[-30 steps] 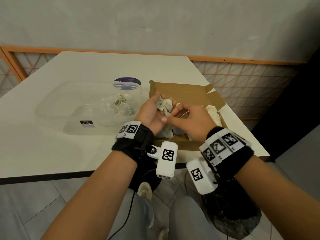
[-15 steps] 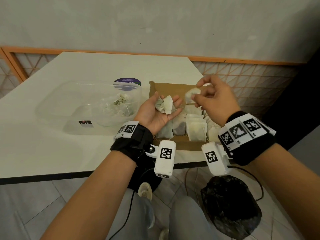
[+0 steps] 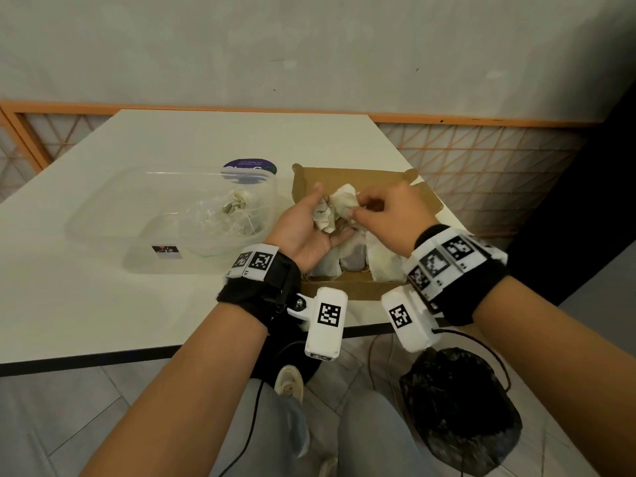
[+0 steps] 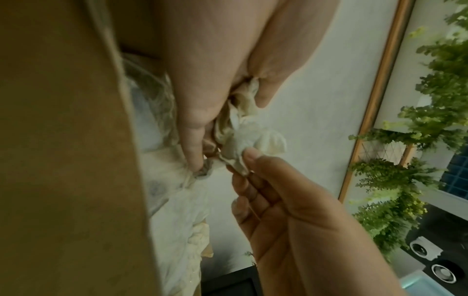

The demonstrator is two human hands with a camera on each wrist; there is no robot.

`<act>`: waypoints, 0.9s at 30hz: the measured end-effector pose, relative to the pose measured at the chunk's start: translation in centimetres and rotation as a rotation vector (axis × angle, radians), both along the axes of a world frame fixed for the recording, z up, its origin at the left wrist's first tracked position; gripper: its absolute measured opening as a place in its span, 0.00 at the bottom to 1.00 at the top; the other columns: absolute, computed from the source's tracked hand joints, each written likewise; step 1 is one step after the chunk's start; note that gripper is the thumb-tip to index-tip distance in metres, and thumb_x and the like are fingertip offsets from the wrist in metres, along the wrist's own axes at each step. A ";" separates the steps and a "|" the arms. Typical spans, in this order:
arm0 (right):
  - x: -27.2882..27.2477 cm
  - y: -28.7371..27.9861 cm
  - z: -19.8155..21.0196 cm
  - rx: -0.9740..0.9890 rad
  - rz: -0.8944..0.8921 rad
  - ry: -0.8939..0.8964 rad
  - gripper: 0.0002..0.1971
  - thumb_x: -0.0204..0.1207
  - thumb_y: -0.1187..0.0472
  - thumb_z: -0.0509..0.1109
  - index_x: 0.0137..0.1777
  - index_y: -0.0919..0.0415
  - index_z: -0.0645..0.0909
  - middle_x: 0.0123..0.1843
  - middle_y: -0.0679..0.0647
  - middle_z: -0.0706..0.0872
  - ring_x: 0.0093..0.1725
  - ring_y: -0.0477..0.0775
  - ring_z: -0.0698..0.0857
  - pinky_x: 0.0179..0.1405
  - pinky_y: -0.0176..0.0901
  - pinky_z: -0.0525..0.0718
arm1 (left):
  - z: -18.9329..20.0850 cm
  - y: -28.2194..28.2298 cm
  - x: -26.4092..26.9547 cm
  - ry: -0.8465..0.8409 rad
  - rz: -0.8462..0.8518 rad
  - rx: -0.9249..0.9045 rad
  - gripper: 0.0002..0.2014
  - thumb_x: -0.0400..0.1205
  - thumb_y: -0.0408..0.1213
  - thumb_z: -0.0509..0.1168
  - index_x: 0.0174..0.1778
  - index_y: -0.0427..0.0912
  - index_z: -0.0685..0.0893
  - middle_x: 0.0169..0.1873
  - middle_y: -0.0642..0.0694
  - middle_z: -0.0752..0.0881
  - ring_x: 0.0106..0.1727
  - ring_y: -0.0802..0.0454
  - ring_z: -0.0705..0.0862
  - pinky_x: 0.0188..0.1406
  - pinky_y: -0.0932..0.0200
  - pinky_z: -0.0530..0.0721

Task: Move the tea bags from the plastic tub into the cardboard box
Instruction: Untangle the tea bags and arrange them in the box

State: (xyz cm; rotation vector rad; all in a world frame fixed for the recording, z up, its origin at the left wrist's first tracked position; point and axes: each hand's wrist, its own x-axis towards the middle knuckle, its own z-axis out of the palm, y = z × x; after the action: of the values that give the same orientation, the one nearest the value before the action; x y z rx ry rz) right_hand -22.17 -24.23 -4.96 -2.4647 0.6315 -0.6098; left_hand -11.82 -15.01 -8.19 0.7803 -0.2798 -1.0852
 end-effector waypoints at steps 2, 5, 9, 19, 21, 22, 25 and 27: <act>-0.6 -0.7 0.7 0.105 0.014 0.015 0.06 0.75 0.58 0.72 0.42 0.60 0.85 0.31 0.50 0.81 0.32 0.47 0.78 0.35 0.36 0.74 | -0.1 0.0 0.1 -0.050 0.035 -0.001 0.17 0.87 0.47 0.56 0.40 0.40 0.80 0.42 0.41 0.87 0.45 0.49 0.85 0.59 0.50 0.81; -1.3 -1.7 2.1 0.162 0.042 0.069 0.07 0.73 0.59 0.73 0.38 0.63 0.84 0.30 0.50 0.83 0.30 0.46 0.78 0.35 0.38 0.76 | -0.4 -0.4 0.1 -0.187 0.030 0.012 0.10 0.83 0.44 0.64 0.48 0.40 0.79 0.40 0.45 0.84 0.39 0.55 0.83 0.37 0.66 0.84; -2.0 -2.4 3.4 0.163 0.095 0.174 0.10 0.71 0.56 0.75 0.43 0.64 0.87 0.38 0.57 0.88 0.37 0.49 0.82 0.43 0.44 0.82 | -0.7 -0.6 -0.3 -0.281 0.006 0.042 0.10 0.78 0.29 0.69 0.47 0.45 0.76 0.38 0.46 0.82 0.32 0.58 0.78 0.20 0.70 0.71; -7.0 -5.0 4.1 0.027 0.040 0.169 0.12 0.68 0.65 0.77 0.52 0.58 0.86 0.43 0.58 0.86 0.38 0.51 0.81 0.43 0.27 0.78 | -0.2 -0.6 -0.4 -0.165 0.058 0.026 0.09 0.83 0.32 0.64 0.38 0.46 0.75 0.31 0.51 0.83 0.29 0.60 0.78 0.15 0.73 0.65; -7.9 -4.8 4.1 -0.001 0.086 0.250 0.22 0.68 0.65 0.78 0.62 0.53 0.81 0.41 0.58 0.83 0.37 0.49 0.79 0.43 0.29 0.77 | -0.2 -0.6 -0.3 -0.153 0.062 0.024 0.09 0.83 0.32 0.64 0.38 0.46 0.75 0.30 0.51 0.83 0.29 0.60 0.78 0.16 0.73 0.65; -8.3 -4.7 4.3 0.012 0.111 0.292 0.25 0.68 0.65 0.78 0.65 0.53 0.78 0.41 0.58 0.84 0.39 0.50 0.80 0.48 0.33 0.78 | -0.2 -0.6 -0.4 -0.151 0.063 0.024 0.09 0.83 0.32 0.64 0.38 0.46 0.76 0.30 0.51 0.83 0.29 0.60 0.78 0.16 0.73 0.65; -9.1 -4.4 4.9 0.026 0.178 0.468 0.21 0.69 0.64 0.76 0.63 0.53 0.81 0.48 0.56 0.88 0.49 0.53 0.84 0.57 0.42 0.78 | -0.3 -0.8 -0.4 -0.162 0.066 0.022 0.09 0.82 0.33 0.65 0.37 0.45 0.75 0.31 0.51 0.81 0.29 0.60 0.78 0.15 0.72 0.66; -9.1 -4.6 4.8 0.016 0.206 0.572 0.15 0.70 0.64 0.75 0.57 0.53 0.84 0.51 0.54 0.89 0.51 0.53 0.84 0.59 0.44 0.79 | -0.4 -0.8 -0.3 -0.162 0.066 0.019 0.09 0.82 0.33 0.65 0.38 0.45 0.75 0.32 0.50 0.80 0.29 0.61 0.78 0.15 0.72 0.67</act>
State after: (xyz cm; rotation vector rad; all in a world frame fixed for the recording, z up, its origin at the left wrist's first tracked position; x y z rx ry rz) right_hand -31.26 -28.79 -0.13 -2.6472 0.5699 0.1936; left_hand -12.16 -15.81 -8.57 0.8905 -0.3785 -0.9651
